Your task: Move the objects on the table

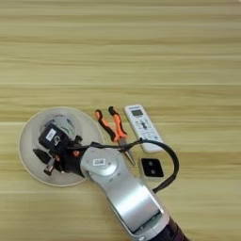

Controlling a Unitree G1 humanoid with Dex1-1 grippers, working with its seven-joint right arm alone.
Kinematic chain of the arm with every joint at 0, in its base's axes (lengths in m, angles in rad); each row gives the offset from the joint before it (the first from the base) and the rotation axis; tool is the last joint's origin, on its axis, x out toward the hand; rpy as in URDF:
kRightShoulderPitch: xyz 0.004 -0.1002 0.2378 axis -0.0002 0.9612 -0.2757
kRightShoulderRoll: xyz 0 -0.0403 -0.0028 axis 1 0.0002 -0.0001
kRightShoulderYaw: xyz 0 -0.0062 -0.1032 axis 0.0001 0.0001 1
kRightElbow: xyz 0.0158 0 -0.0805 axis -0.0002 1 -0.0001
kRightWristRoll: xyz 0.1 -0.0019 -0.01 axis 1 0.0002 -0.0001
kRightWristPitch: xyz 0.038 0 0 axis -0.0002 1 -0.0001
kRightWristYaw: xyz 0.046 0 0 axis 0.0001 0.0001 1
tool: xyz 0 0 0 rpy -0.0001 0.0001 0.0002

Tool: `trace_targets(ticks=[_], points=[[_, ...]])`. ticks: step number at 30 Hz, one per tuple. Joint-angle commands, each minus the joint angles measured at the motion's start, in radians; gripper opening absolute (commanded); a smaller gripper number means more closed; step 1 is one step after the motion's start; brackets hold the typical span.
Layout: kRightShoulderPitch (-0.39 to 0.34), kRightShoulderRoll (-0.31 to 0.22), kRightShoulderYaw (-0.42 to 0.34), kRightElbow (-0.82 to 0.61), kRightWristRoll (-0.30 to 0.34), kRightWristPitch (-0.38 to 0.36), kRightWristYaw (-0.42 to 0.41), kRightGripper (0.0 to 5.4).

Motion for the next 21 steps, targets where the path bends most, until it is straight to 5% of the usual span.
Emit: trace_targets(ticks=[1, 21], points=[[-0.048, 0.011, -0.028, -0.032, -0.008, -0.059, -0.022, 1.51], [-0.056, 0.017, -0.043, -0.050, -0.007, -0.052, -0.025, 3.74]])
